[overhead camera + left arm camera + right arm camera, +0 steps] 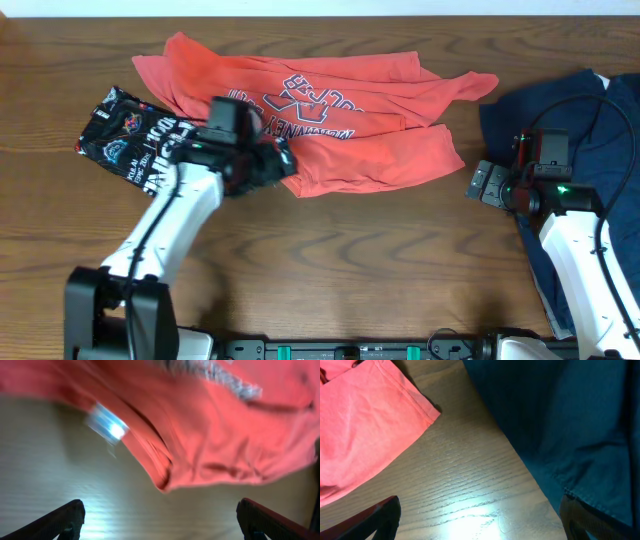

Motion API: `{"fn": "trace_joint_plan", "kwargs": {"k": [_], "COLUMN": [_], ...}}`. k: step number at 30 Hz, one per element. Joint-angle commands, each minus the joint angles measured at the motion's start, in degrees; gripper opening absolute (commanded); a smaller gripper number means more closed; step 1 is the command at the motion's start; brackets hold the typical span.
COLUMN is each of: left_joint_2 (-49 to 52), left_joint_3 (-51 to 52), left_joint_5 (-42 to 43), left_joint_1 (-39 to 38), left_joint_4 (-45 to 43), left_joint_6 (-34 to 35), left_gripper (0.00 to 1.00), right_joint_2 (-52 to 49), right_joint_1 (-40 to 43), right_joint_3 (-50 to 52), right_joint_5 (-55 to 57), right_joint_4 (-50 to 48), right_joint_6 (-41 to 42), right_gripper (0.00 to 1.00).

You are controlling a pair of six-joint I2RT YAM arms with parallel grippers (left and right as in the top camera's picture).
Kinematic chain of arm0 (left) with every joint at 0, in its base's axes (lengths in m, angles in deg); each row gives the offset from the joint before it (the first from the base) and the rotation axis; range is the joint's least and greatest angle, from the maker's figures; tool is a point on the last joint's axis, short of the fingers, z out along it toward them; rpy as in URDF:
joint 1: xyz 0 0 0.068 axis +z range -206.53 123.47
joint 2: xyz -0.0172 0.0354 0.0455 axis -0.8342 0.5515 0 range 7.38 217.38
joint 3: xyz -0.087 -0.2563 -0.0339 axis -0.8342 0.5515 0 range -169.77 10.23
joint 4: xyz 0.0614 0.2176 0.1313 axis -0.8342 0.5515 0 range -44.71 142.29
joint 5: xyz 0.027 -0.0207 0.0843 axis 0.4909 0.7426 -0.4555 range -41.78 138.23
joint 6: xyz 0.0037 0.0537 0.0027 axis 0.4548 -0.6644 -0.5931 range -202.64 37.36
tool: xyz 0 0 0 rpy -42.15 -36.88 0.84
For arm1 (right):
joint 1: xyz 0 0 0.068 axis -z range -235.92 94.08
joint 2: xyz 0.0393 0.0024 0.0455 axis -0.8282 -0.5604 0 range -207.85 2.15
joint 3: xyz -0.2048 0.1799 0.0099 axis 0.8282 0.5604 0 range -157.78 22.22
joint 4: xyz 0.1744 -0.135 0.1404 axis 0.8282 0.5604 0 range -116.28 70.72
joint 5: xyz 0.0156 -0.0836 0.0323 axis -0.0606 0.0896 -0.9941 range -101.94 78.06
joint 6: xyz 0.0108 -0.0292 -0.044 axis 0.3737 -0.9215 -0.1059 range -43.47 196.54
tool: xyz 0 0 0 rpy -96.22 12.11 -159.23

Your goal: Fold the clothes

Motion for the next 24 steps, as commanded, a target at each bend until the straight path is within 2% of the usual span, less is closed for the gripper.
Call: {"fn": "trace_joint_plan", "kwargs": {"k": [1, 6, 7, 10, 12, 15, 16, 19, 24], "left_joint_2": [3.52, 9.40, 10.40, 13.14, 13.94, 14.23, 14.19, 13.51, 9.31], "left_joint_3": [1.86, 2.05, 2.05, 2.05, 2.05, 2.05, 2.05, 1.97, 1.95], "left_joint_5": [-2.69, -4.90, -4.87, -4.87, -4.90, -4.96, -4.96, -5.99, -16.28], "left_joint_1": [-3.98, -8.28, -8.72, -9.84, -9.99, -9.86, -9.86, -8.92, -3.67], "left_joint_4": [-1.44, -6.21, -7.32, -10.43, -10.82, -10.29, -9.90, -5.84, 6.08], "left_joint_6": [5.44, 7.52, 7.52, 7.52, 7.50, 6.93, 5.92, 3.78, 2.58], "left_gripper": [0.99, 0.89, 0.84, 0.54, 0.38, 0.10, 0.06, 0.06, 0.06], "right_joint_2": [0.59, 0.59, 0.59, 0.59, 0.61, 0.59, 0.61, 0.61, 0.59], "right_joint_1": [0.31, 0.31, 0.31, 0.31, 0.31, 0.31, 0.31, 0.31, 0.31], "right_joint_3": [-0.11, -0.11, -0.11, -0.11, -0.11, -0.11, -0.11, -0.11, -0.11], "right_joint_5": [0.57, 0.57, 0.57, 0.57, 0.57, 0.57, 0.59, 0.59, 0.61], "right_joint_4": [0.46, 1.01, 1.16, 1.49, 1.66, 1.81, 1.84, 1.88, 1.92], "right_joint_6": [0.39, 0.39, 0.39, 0.39, 0.39, 0.39, 0.39, 0.39, 0.39], "right_gripper": [0.99, 0.99, 0.99, 0.99, 0.99, 0.99, 0.99, 0.99, 0.99]}}
